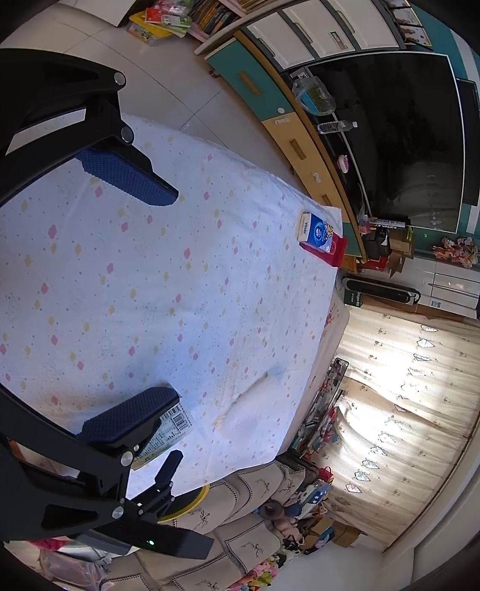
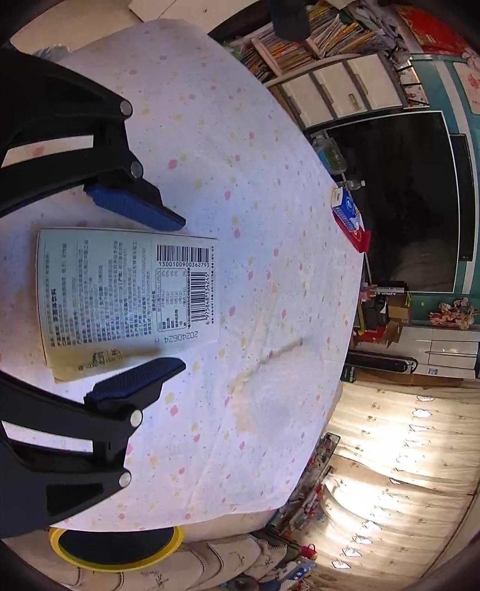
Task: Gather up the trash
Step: 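Grasp the white printed box with the right gripper, then carry the white box over the bin and open the right gripper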
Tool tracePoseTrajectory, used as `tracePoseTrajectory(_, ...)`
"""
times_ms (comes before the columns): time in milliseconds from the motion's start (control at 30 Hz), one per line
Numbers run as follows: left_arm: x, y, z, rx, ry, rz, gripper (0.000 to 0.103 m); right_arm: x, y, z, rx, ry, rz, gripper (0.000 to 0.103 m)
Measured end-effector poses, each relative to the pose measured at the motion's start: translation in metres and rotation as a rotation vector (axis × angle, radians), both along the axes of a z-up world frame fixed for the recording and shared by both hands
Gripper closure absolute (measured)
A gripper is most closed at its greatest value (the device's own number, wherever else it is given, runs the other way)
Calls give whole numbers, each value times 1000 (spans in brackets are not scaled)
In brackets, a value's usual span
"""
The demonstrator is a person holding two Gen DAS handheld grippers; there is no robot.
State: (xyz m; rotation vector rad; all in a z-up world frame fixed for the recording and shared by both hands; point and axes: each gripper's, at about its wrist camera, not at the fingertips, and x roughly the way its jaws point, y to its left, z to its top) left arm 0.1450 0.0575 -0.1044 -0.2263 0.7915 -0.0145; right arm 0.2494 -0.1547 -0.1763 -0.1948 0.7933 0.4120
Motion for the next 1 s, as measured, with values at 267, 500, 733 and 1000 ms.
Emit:
tracePoseTrajectory(267, 8, -10, -3, -7, 9, -25, 6, 21, -36, -8, 119, 165, 20, 21)
tracePoseTrajectory(500, 9, -16, -1, -6, 3, -38, 6, -7, -16, -17, 109, 165, 73, 21)
tracePoseTrajectory(733, 8, -17, -4, -9, 5, -47, 6, -32, -8, -29, 26, 99, 31, 21)
tracePoseTrajectory(1000, 6, -20, -5, -4, 0, -56, 6, -36, -22, -25, 78, 72, -8, 36)
